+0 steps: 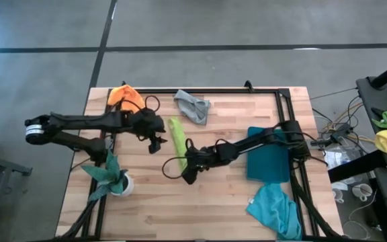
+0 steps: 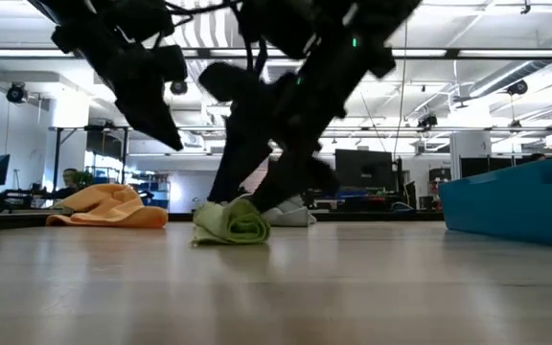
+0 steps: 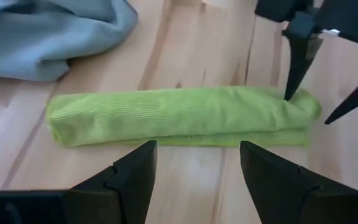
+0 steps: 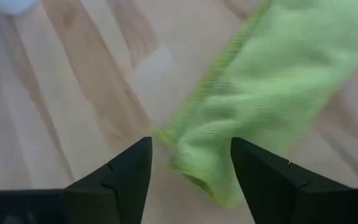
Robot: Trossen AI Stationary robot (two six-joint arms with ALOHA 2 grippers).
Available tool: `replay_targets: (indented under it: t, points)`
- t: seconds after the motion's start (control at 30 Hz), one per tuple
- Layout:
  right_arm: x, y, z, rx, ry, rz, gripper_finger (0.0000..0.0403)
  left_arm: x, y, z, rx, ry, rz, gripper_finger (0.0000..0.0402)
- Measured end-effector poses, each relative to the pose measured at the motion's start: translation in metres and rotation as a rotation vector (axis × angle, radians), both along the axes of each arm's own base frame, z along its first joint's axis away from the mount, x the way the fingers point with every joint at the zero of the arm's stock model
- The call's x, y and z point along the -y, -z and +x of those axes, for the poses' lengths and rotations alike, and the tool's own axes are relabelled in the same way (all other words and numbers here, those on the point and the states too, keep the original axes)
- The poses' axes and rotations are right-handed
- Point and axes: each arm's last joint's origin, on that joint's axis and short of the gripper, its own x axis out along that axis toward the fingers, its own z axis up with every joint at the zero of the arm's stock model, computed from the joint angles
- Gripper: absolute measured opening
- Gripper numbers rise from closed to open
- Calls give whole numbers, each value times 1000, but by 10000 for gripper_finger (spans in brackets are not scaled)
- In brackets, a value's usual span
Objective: Roll microfiber towels into tight, uniform cylinder then place into a basket
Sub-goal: Roll the green towel
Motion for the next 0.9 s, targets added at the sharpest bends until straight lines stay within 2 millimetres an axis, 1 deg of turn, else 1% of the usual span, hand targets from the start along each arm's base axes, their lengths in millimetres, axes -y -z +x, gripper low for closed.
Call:
replay_targets:
  t: [0.1,0.17,0.27,0.33,0.4,0.5,0.6,0.63,0.73,0.8,0.9]
  points:
    - [4,-7,-8,-63,10,-70,215,1,-3,-5,11,-30,-19,215]
    - [6,-8,-12,-87,24,-122,215,5,-1,-7,-7,-10,-16,215]
    - [11,-1,-20,-133,35,-163,215,12,15,-6,-81,59,1,215]
    - [15,9,-25,-164,40,-177,215,17,25,-3,-93,83,-4,215]
    - [18,12,-26,-166,31,-198,215,24,38,0,-109,118,-4,215]
    - [19,13,-17,-94,15,-197,214,33,61,7,-153,158,-7,215]
    - [16,22,-6,-74,-42,-187,214,35,84,12,-237,152,-24,215]
    - [15,21,-2,-65,-55,-174,214,34,89,14,-252,142,-32,215]
    - [11,8,10,-7,-107,-153,214,34,102,19,-293,120,-45,215]
    - [10,-5,15,23,-154,-170,214,34,109,21,-323,124,-46,215]
    - [11,-25,11,-4,-211,-227,214,33,117,22,-355,122,-46,215]
